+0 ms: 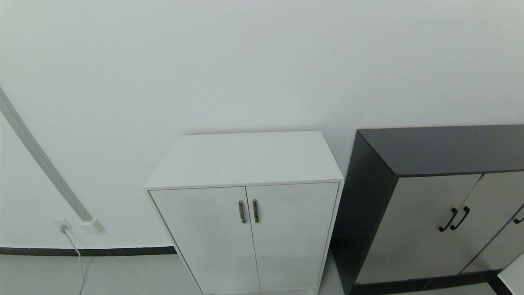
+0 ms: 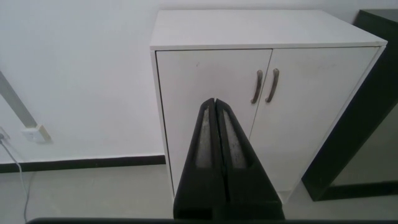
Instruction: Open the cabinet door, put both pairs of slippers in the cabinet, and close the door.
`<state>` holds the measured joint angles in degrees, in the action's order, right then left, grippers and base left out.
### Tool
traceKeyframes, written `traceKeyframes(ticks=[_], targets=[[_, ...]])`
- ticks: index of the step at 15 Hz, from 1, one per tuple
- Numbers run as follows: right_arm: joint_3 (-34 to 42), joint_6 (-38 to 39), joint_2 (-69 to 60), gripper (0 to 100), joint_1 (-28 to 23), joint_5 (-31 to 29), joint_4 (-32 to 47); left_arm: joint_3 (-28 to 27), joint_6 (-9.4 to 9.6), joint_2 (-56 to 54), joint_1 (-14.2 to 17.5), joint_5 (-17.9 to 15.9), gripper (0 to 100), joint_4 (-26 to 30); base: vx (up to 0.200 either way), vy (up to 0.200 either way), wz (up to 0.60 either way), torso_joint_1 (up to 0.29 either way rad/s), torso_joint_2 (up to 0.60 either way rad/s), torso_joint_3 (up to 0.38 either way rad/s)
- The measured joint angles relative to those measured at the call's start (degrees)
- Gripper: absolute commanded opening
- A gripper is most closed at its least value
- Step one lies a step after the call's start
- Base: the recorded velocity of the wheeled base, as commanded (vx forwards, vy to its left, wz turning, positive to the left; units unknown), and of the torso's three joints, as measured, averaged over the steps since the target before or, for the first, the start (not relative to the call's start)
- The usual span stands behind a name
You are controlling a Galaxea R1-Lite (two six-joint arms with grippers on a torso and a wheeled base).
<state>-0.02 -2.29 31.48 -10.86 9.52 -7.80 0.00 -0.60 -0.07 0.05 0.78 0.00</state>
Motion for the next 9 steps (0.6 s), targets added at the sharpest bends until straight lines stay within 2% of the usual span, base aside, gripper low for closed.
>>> traceKeyframes(ticks=[3,6,9], targets=[[-0.1,-0.1,-4.0,0,1.5,0.1,5.9,0.0,0.02,0.0,0.0,0.0,0,0.0,0.0,0.0,0.0,0.0,0.0,0.0],[-0.2,-0.2,-6.4,0,2.3,-0.3,6.4,0.0,0.0,0.0,0.0,0.0,0,0.0,0.0,0.0,0.0,0.0,0.0,0.0],[-0.2,-1.9,-8.9,0,2.5,-4.7,7.7,0.0,0.02,0.0,0.0,0.0,0,0.0,0.0,0.0,0.0,0.0,0.0,0.0]])
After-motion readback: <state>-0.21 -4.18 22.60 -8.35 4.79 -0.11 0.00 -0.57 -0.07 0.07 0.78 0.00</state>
